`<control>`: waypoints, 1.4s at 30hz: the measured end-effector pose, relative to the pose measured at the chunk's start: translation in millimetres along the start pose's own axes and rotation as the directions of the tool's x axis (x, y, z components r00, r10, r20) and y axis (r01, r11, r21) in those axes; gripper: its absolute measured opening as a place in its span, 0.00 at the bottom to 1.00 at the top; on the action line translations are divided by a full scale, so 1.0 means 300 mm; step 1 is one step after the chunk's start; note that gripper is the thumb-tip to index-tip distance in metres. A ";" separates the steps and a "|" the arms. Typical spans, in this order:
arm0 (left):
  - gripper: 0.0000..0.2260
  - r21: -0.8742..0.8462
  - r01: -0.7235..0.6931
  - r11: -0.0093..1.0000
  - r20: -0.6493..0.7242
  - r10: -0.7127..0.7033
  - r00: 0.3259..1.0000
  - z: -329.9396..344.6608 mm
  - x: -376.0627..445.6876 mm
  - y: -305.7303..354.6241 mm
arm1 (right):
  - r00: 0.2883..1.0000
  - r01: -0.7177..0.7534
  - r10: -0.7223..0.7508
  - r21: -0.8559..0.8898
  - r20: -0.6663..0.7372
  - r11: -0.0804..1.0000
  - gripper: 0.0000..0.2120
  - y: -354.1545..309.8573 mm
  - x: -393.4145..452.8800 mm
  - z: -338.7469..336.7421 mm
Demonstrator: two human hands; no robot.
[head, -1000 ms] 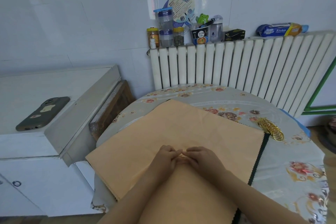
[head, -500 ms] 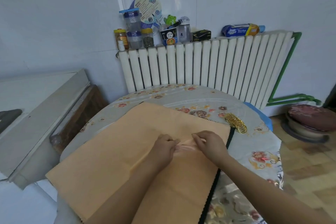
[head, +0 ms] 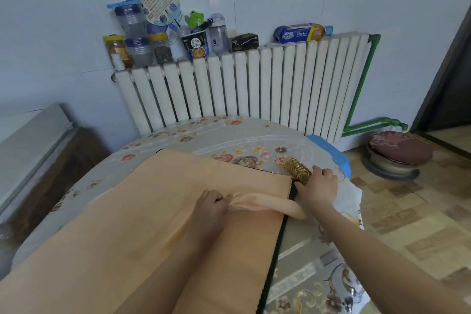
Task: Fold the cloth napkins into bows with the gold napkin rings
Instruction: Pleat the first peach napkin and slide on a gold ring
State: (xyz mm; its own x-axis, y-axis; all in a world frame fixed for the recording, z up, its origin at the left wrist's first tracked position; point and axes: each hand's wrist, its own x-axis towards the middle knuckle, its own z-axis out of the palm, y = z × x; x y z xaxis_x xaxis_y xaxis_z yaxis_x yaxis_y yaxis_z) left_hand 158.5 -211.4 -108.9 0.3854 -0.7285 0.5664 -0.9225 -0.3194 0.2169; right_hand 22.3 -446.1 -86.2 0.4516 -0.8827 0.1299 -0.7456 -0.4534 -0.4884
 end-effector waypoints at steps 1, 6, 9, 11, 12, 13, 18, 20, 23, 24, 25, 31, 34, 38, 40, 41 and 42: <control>0.15 -0.003 -0.004 1.000 0.000 0.004 1.000 0.002 0.002 0.001 | 1.000 -0.003 0.003 -0.021 0.013 1.000 0.28 0.008 0.003 0.006; 0.15 -0.010 -0.020 1.000 0.004 0.020 1.000 0.002 0.003 0.009 | 1.000 0.001 -0.001 -0.013 0.010 1.000 0.20 0.025 0.012 0.020; 0.14 -0.011 -0.020 1.000 0.001 0.020 1.000 -0.008 -0.004 0.010 | 1.000 -0.007 0.006 0.078 0.013 0.997 0.20 0.026 0.010 0.010; 0.15 -0.002 -0.028 1.000 0.008 0.028 1.000 -0.022 -0.009 0.006 | 1.000 -0.019 0.016 0.179 0.020 0.984 0.20 0.027 -0.002 -0.003; 0.15 0.009 -0.034 0.999 0.010 0.034 0.999 -0.029 -0.011 0.001 | 1.000 -0.015 0.011 0.230 0.018 0.973 0.20 0.027 -0.010 -0.012; 0.15 0.015 -0.034 0.999 0.015 0.033 0.999 -0.037 -0.016 -0.003 | 1.000 -0.005 0.001 0.279 0.012 0.960 0.20 0.027 -0.021 -0.022; 0.15 0.036 0.035 0.999 0.004 -0.035 0.999 -0.102 -0.055 -0.032 | 0.997 0.038 -0.063 0.454 0.041 0.890 0.22 0.010 -0.119 -0.097; 0.16 0.034 0.063 0.997 -0.002 -0.063 0.998 -0.143 -0.083 -0.034 | 0.989 0.038 -0.108 0.522 0.104 0.852 0.22 0.006 -0.172 -0.126; 0.17 0.024 0.104 0.994 -0.020 -0.103 0.994 -0.191 -0.111 -0.037 | 0.961 0.027 -0.189 0.610 0.203 0.792 0.20 0.002 -0.235 -0.160; 0.17 0.024 0.118 0.993 -0.027 -0.118 0.993 -0.211 -0.124 -0.034 | 0.949 0.027 -0.219 0.636 0.226 0.771 0.19 -0.001 -0.260 -0.171; 0.18 0.027 0.126 0.992 -0.036 -0.125 0.991 -0.230 -0.137 -0.029 | 0.938 0.032 -0.248 0.652 0.242 0.758 0.18 -0.006 -0.284 -0.181; 0.17 0.029 0.149 0.988 -0.048 -0.147 0.988 -0.306 -0.198 -0.010 | 0.874 0.073 -0.371 0.670 0.313 0.739 0.16 -0.050 -0.378 -0.198; 0.14 0.030 0.159 0.987 -0.054 -0.157 0.986 -0.327 -0.221 -0.001 | 0.843 0.094 -0.414 0.666 0.342 0.740 0.17 -0.077 -0.408 -0.194; 0.14 0.001 0.111 0.994 -0.043 -0.111 0.993 -0.359 -0.252 0.013 | 0.807 0.125 -0.462 0.660 0.366 0.741 0.19 -0.108 -0.433 -0.193; 0.15 -0.024 0.091 0.996 -0.032 -0.091 0.995 -0.380 -0.265 0.021 | 0.768 0.154 -0.505 0.653 0.393 0.742 0.21 -0.123 -0.444 -0.205; 0.16 -0.031 0.081 0.996 -0.026 -0.082 0.996 -0.390 -0.269 0.025 | 0.746 0.167 -0.525 0.647 0.410 0.744 0.20 -0.130 -0.448 -0.215; 0.16 -0.034 0.068 0.997 -0.021 -0.069 0.997 -0.399 -0.275 0.026 | 0.724 0.176 -0.539 0.640 0.431 0.748 0.18 -0.136 -0.450 -0.225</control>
State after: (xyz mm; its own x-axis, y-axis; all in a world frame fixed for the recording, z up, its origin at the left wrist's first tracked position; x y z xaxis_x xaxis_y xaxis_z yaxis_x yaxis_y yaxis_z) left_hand 116.7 -81.3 -58.7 0.4477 -0.6920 0.5663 -0.8942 -0.3475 0.2823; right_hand -41.5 -316.8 -25.5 0.9400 -0.3410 -0.0143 -0.1643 -0.4154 -0.8947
